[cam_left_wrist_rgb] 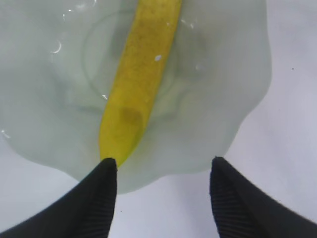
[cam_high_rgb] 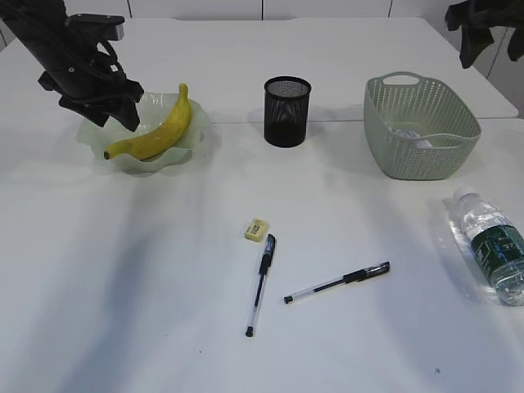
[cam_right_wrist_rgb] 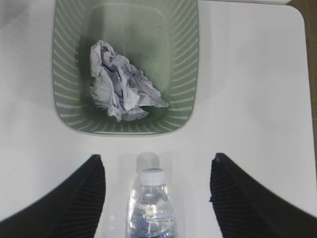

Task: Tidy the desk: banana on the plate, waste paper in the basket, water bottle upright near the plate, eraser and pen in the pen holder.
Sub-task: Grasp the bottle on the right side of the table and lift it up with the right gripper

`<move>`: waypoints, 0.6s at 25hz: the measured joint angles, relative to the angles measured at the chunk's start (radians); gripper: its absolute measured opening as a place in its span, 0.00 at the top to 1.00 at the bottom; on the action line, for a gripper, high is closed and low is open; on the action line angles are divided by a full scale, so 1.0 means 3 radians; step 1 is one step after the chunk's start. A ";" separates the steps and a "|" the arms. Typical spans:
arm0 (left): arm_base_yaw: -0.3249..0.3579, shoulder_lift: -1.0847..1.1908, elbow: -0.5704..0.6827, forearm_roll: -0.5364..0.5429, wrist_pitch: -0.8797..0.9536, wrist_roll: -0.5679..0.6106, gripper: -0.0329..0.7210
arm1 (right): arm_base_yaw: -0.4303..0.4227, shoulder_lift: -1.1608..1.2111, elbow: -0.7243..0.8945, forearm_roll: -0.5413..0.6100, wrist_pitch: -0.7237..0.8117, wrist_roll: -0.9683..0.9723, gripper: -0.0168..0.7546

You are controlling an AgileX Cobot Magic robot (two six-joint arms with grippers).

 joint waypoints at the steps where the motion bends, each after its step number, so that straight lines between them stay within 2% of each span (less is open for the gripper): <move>1: 0.0000 0.0000 0.0000 0.0000 0.0013 0.0000 0.40 | 0.0000 -0.0047 0.0053 -0.0026 0.0000 0.0000 0.33; 12: 0.0000 0.0000 0.0000 0.0000 0.0095 0.0000 0.40 | 0.0000 -0.0164 0.0803 -0.0093 -0.0013 0.0000 0.33; 15: 0.0000 0.0000 0.0000 -0.0008 0.0095 0.0000 0.40 | 0.0000 -0.0164 0.0951 -0.0214 -0.0019 0.0000 0.33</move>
